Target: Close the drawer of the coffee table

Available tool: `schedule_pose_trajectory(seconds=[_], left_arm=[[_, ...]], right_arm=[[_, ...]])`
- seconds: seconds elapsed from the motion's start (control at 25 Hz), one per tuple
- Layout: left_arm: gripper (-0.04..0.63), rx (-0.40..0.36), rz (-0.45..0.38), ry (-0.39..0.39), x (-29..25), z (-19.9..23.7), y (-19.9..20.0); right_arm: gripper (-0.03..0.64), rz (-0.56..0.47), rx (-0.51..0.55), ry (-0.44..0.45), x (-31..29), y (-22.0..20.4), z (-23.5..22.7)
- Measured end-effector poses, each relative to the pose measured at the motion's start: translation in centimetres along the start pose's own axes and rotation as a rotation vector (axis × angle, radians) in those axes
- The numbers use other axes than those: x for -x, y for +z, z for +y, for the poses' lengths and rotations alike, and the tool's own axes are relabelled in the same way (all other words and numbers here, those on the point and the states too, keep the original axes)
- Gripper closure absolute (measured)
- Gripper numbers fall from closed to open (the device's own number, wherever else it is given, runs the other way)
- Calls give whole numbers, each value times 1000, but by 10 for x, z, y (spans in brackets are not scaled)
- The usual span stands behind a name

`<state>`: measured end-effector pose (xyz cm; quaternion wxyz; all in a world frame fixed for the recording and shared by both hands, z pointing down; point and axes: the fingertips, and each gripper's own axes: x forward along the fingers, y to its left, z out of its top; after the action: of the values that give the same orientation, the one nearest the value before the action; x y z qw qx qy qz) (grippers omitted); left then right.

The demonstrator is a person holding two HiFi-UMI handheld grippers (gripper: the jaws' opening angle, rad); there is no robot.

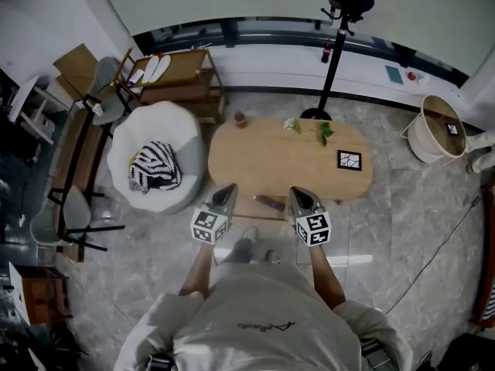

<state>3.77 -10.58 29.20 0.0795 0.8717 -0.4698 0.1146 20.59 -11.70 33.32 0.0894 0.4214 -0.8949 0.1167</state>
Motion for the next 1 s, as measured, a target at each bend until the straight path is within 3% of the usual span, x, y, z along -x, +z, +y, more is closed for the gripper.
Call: schedule_pose_trajectory(seconds=[0.48, 0.76, 1.0], left_arm=[[595, 33, 58, -41, 16, 11, -37], [595, 63, 58, -93, 22, 54, -64], [595, 92, 120, -135, 16, 86, -118]], right_arm=[[612, 58, -31, -36, 0, -36, 21], [612, 105, -35, -90, -24, -58, 40], [612, 145, -63, -147, -48, -91, 42]])
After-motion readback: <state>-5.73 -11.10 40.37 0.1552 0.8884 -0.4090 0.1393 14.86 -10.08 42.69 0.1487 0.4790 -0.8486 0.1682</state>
